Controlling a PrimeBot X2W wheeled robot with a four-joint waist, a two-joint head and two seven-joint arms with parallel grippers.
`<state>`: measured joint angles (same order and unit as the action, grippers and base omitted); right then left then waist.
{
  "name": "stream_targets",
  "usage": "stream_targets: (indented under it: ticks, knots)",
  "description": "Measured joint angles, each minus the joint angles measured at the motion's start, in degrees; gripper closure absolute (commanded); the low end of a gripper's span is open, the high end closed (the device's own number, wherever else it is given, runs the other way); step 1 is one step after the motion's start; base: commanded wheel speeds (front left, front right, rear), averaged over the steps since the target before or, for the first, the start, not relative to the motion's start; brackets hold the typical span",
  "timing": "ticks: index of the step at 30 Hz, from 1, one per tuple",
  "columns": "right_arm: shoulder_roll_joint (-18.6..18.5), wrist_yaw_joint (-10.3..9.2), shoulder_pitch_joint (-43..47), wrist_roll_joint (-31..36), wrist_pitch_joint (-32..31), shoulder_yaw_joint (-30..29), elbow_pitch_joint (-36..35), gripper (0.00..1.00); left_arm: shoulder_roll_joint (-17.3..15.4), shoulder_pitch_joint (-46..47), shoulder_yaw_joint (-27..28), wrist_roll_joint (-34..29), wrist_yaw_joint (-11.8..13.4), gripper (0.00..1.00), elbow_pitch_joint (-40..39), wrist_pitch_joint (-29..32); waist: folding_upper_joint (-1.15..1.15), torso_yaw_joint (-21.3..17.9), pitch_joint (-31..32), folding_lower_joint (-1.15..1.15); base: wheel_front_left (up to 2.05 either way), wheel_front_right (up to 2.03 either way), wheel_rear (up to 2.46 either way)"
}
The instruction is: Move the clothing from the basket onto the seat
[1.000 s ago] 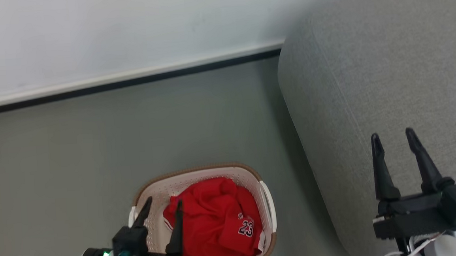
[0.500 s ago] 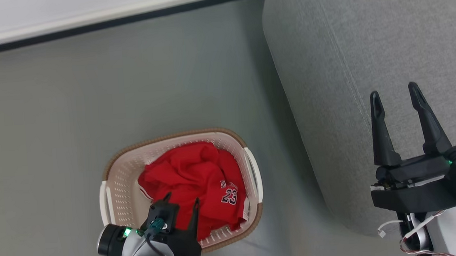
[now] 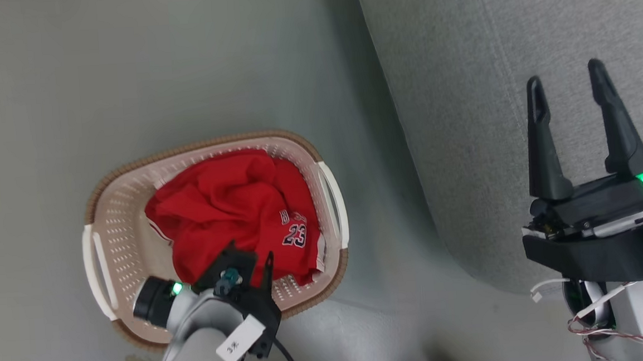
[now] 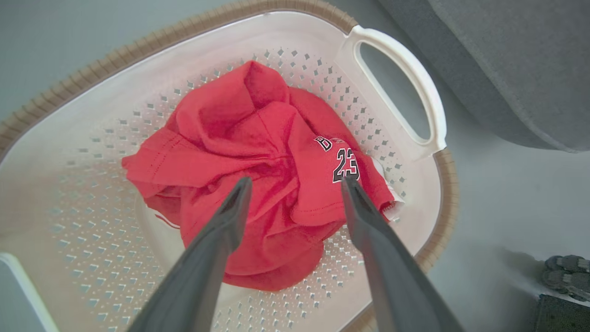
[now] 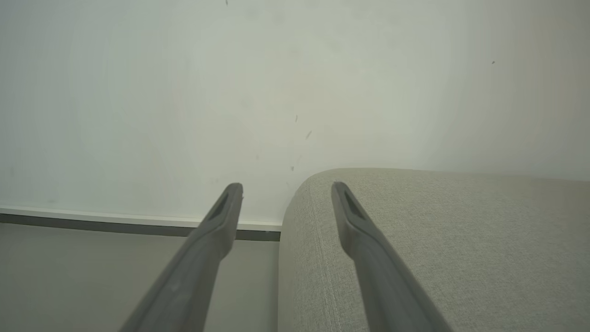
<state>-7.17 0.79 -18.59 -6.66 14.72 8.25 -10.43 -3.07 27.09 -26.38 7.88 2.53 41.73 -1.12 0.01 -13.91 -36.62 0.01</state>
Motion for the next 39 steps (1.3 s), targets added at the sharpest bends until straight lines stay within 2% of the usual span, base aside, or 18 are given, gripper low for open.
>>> stream_targets:
  ticks: [17, 25, 26, 27, 28, 29, 31, 34, 35, 36, 39]
  knots:
    - [0.7, -0.27, -7.6, 0.1, 0.0, -1.2, -4.5, 0.0, 0.0, 13.8, -3.1, -0.4, 0.6, 0.0, 4.8, -0.1, 0.0, -1.3, -13.9, 0.0, 0.0, 0.0, 0.0]
    - [1.1, -0.29, -10.4, 0.1, 0.0, -1.5, -4.3, 0.0, 0.0, 17.7, -3.5, -0.6, 1.0, 0.0, 8.3, -1.1, 0.0, -1.1, -19.4, 0.0, 0.0, 0.0, 0.0]
    - [1.2, -0.3, -10.5, 0.1, 0.0, -1.5, -4.1, 0.0, 0.0, 18.0, -3.7, -0.6, 1.0, 0.24, 8.6, -1.2, 0.0, -1.1, -19.8, 0.0, 0.0, 0.0, 0.0]
    - [1.2, -0.31, -10.6, 0.1, 0.0, -1.5, -3.9, 0.0, 0.0, 18.3, -3.8, -0.6, 1.0, 0.44, 9.0, -1.6, 0.0, -1.1, -20.2, 0.0, 0.0, 0.0, 0.0]
    - [1.3, -0.34, -10.8, 0.1, 0.0, -1.5, -3.7, 0.0, 0.0, 18.6, -3.9, -0.6, 1.0, 0.55, 9.2, -1.6, 0.0, -1.1, -20.6, 0.0, 0.0, 0.0, 0.0]
    - [1.4, -0.34, -11.0, 0.1, 0.0, -1.5, -3.4, 0.0, 0.0, 18.8, -4.0, -0.5, 1.0, 0.55, 9.6, -2.1, 0.0, -1.2, -20.9, 0.0, 0.0, 0.0, 0.0]
    - [1.5, -0.34, -11.5, 0.1, 0.0, -1.4, -2.6, 0.0, 0.0, 19.0, -4.3, -0.5, 1.0, 0.64, 10.4, -2.6, 0.0, -1.2, -21.1, 0.0, 0.0, 0.0, 0.0]
    - [1.7, -0.34, -11.7, 0.1, 0.0, -1.2, -1.9, 0.0, 0.0, 19.6, -4.7, -0.6, 1.0, 0.82, 11.9, -3.3, 0.0, -1.3, -20.9, -0.01, 0.0, 0.0, 0.0]
    - [1.7, -0.34, -11.8, 0.1, 0.0, -1.2, -1.7, 0.0, 0.0, 19.6, -4.9, -0.6, 1.0, 0.94, 12.3, -3.5, -0.01, -1.3, -20.7, -0.01, 0.0, 0.0, 0.0]
    - [1.7, -0.34, -12.1, 0.1, 0.0, -1.2, -1.5, 0.0, 0.0, 19.7, -5.0, -0.6, 1.0, 1.0, 12.6, -3.7, -0.01, -1.3, -20.5, -0.01, 0.0, 0.0, 0.0]
    - [1.8, -0.34, -12.6, 0.2, 0.0, -1.2, -0.7, 0.0, 0.0, 19.8, -5.3, -0.4, 1.0, 1.0, 13.0, -4.7, -0.01, -1.3, -20.0, -0.01, 0.0, 0.0, 0.0]
